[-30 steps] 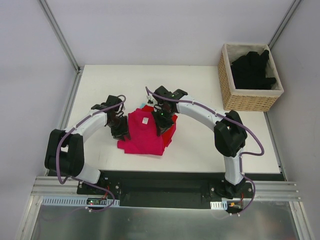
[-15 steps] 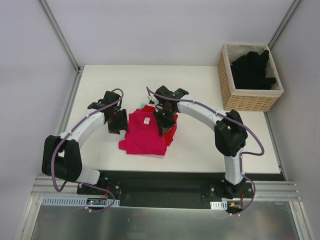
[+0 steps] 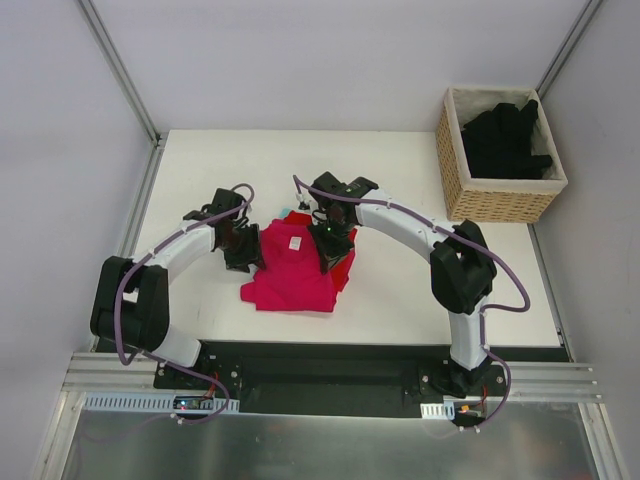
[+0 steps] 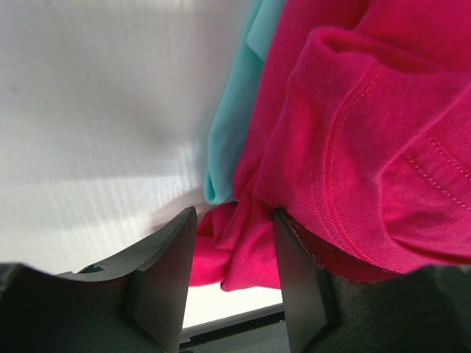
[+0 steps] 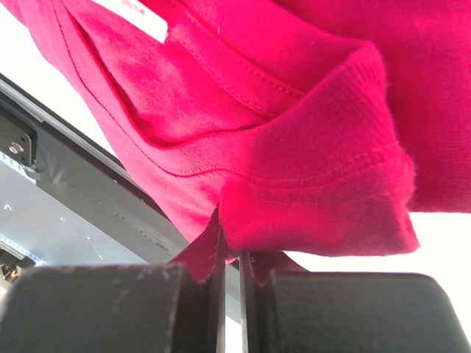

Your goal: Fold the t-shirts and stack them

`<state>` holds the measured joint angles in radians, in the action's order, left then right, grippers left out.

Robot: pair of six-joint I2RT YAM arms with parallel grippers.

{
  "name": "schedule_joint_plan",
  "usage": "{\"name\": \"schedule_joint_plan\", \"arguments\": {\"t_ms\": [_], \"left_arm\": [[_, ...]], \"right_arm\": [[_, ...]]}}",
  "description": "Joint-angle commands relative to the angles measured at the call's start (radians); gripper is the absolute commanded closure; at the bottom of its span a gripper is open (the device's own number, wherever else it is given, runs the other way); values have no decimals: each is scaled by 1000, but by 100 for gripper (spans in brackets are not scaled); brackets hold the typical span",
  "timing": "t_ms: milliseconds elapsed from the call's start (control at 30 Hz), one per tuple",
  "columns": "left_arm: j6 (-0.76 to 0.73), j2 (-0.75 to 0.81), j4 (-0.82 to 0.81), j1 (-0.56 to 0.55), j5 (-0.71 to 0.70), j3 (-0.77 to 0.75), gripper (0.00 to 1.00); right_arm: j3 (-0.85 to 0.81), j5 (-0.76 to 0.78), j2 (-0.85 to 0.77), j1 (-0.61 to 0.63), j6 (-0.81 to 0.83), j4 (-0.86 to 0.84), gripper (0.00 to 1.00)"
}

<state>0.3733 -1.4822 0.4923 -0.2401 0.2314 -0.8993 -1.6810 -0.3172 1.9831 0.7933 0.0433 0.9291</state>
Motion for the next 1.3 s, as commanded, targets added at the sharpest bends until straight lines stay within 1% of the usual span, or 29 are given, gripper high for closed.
{"name": "schedule_joint_plan", "arguments": {"t_ms": [0, 167, 233, 367, 467, 667, 833, 1033, 1167, 1267], "left_arm": [[3, -10, -101, 10, 138, 28, 56], [19, -36, -181, 10, 204, 68, 57], [35, -46, -195, 10, 244, 86, 59], [61, 9, -205, 10, 259, 111, 60], [79, 60, -186, 10, 275, 114, 60], [98, 123, -101, 10, 249, 91, 61], [95, 143, -64, 10, 249, 69, 61], [92, 125, -58, 10, 256, 68, 63], [87, 115, -58, 10, 258, 79, 66], [88, 120, -58, 10, 244, 85, 72]], "right_arm": [[-2, 15, -66, -5, 32, 73, 99], [-2, 9, -66, -3, 33, 73, 99], [-6, 12, -66, -3, 38, 74, 99], [-5, 13, -67, -5, 43, 76, 99], [-3, 9, -64, -5, 41, 74, 99], [-32, -2, -46, -6, 43, 76, 99], [-40, -10, -33, -5, 40, 77, 99], [-34, -6, -38, -5, 40, 77, 99], [-36, -5, -36, -5, 38, 79, 99], [-37, -5, -36, -5, 38, 76, 99]]}}
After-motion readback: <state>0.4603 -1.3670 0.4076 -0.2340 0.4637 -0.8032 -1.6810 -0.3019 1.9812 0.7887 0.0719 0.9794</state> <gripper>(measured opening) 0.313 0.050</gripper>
